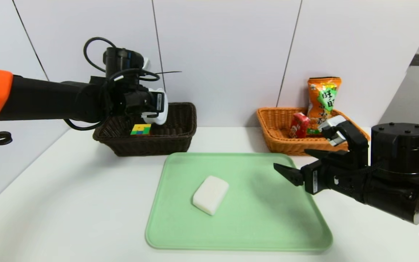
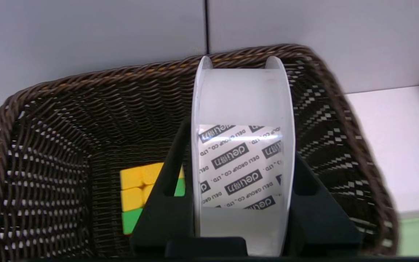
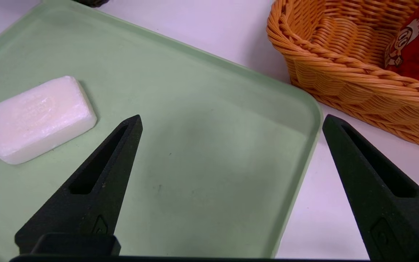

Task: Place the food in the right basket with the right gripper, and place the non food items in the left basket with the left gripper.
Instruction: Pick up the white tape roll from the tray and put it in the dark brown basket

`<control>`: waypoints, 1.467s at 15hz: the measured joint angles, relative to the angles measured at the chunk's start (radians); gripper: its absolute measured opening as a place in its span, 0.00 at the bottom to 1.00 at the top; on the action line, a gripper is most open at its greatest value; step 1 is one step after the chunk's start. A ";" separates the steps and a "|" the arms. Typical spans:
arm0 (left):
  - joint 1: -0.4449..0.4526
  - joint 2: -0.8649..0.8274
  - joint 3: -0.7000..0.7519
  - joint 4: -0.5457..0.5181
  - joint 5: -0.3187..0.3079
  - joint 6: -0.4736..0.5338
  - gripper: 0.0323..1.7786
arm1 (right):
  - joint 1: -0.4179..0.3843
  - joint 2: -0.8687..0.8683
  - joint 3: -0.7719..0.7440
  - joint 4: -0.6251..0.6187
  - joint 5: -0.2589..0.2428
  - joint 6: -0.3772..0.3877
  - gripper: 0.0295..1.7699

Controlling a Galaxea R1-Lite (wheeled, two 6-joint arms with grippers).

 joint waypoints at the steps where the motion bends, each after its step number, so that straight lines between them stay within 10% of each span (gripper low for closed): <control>1: 0.026 0.011 0.000 -0.010 -0.001 0.023 0.31 | 0.000 0.000 -0.001 0.000 0.000 0.000 0.97; 9: 0.219 0.040 0.006 -0.039 -0.071 0.130 0.31 | 0.003 0.013 -0.010 0.001 0.001 -0.001 0.97; 22: 0.261 0.009 0.107 -0.031 -0.075 0.156 0.31 | 0.003 0.023 -0.018 0.000 0.001 -0.003 0.97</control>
